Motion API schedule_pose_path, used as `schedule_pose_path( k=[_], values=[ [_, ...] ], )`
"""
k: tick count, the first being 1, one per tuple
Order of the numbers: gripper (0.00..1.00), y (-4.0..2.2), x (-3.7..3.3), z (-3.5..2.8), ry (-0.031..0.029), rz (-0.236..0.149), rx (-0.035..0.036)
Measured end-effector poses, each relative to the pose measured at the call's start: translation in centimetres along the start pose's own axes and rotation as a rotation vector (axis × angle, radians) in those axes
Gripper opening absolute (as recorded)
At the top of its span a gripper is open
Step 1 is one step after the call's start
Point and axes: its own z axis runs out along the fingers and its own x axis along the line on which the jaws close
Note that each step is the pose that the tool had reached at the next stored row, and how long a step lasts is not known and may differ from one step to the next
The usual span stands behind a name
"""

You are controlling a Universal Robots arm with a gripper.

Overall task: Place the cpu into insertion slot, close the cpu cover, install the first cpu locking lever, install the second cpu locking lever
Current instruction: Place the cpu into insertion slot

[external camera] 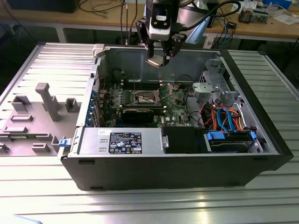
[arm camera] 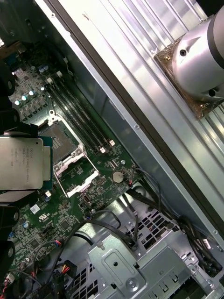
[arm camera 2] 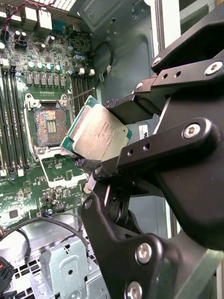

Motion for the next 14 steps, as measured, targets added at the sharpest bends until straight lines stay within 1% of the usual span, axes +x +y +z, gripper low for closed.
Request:
schedule_pose_path(
  k=[3,4,7,8,14],
  values=[
    [0.55,-0.01,0.0,0.06,-0.0021,0.023,-0.0005],
    [0.55,-0.01,0.0,0.09,-0.0032,0.037,-0.0008],
    [0.55,-0.02,0.0,0.21,-0.0084,0.093,-0.0017],
    [0.55,-0.03,0.0,0.25,-0.0094,0.106,-0.0019],
    [0.55,-0.06,0.04,0.33,-0.0099,0.112,-0.0021]
  ],
)
